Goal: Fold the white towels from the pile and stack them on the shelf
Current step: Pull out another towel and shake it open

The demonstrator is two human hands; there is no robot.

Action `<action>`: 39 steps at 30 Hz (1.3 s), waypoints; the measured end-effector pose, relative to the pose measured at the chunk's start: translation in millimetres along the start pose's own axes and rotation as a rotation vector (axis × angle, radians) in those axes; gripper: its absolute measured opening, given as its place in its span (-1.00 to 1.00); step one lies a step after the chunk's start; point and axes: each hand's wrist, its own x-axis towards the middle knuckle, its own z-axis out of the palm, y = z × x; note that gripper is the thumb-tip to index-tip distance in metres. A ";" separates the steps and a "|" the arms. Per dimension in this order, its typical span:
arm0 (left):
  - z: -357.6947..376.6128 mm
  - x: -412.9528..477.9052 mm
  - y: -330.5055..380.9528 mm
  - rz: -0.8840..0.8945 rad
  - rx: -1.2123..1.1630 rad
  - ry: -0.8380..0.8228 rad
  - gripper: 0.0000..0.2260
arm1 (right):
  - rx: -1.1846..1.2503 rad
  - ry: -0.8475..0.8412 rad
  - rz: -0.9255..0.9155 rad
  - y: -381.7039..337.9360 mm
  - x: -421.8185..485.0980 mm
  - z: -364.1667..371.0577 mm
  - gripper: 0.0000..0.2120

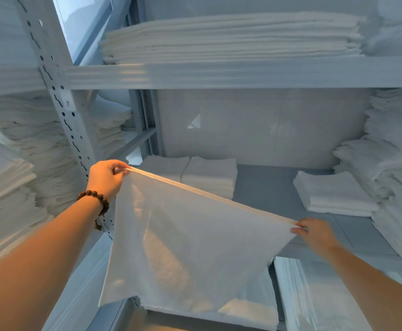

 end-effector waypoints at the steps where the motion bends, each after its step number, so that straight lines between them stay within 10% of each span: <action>1: 0.5 -2.6 -2.0 -0.031 -0.005 -0.023 -0.93 | 0.047 0.021 0.007 0.2 1.0 -7.3 -0.84; 9: 15.8 -29.6 -3.1 -0.133 -0.159 -0.272 -0.92 | 0.852 0.201 0.057 31.9 3.9 -68.7 -0.94; 20: 139.8 -96.8 76.4 -0.713 -0.675 -0.358 -0.91 | 1.054 0.245 0.465 34.9 -9.1 -55.0 -0.76; 28: 180.7 -156.4 181.7 -0.492 -0.710 -0.565 -0.92 | 1.180 0.077 0.376 -44.9 -55.3 -34.3 -0.92; 39: 179.3 -175.1 205.5 -0.107 -0.419 -0.688 -0.88 | 0.774 -0.023 0.242 -76.3 -71.2 -33.0 -0.91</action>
